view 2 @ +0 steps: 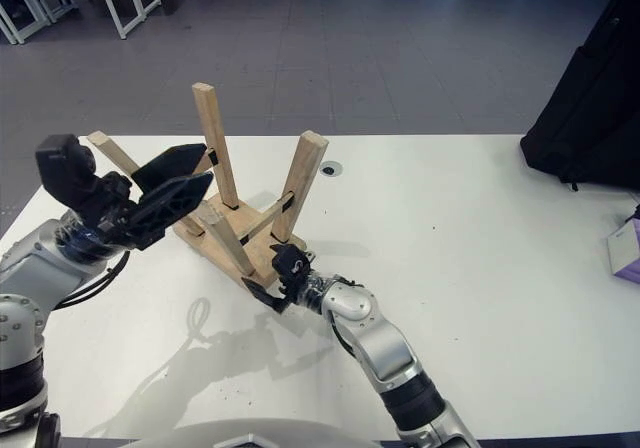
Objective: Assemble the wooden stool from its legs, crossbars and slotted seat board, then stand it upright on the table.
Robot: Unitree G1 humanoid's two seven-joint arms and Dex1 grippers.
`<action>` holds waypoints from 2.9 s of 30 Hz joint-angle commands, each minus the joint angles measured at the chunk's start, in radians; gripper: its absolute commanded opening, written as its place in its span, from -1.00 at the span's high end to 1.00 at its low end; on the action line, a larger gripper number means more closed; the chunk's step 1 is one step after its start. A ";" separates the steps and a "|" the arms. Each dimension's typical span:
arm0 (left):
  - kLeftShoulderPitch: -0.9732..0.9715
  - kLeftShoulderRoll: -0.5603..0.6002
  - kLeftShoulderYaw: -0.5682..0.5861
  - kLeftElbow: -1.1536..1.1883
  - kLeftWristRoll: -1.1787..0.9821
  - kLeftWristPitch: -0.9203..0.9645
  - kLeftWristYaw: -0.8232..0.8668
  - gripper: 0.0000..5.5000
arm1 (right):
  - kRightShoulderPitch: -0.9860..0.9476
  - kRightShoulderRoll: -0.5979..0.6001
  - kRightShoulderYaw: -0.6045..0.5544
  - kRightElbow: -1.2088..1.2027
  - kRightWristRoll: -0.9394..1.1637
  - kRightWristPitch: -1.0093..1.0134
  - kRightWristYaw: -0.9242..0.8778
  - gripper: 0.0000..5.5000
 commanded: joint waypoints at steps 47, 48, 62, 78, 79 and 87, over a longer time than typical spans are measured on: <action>0.368 -0.247 -0.117 -0.385 0.190 -0.193 0.074 -0.37 | -0.147 -0.702 -0.468 0.078 1.025 1.237 0.687 0.64; 0.378 -0.242 -0.118 -0.388 0.185 -0.197 0.070 -0.37 | -0.156 -0.682 -0.472 0.105 1.008 1.234 0.659 0.64; 0.378 -0.183 -0.100 -0.355 0.184 -0.218 0.066 -0.37 | -0.221 -0.659 -0.526 0.207 0.997 1.211 0.569 0.05; 0.707 0.311 0.190 -0.118 0.516 -0.185 -0.444 -0.37 | 0.386 -0.745 -0.561 -0.024 0.336 -0.060 0.798 0.05; 0.719 0.333 0.189 -0.094 0.553 -0.195 -0.475 -0.37 | 0.409 -0.745 -0.542 -0.021 0.299 -0.114 0.801 0.05; 0.649 0.301 -0.192 0.013 0.903 -0.310 -0.482 -0.37 | 0.431 -0.677 -0.436 -0.018 0.191 -0.258 0.750 0.05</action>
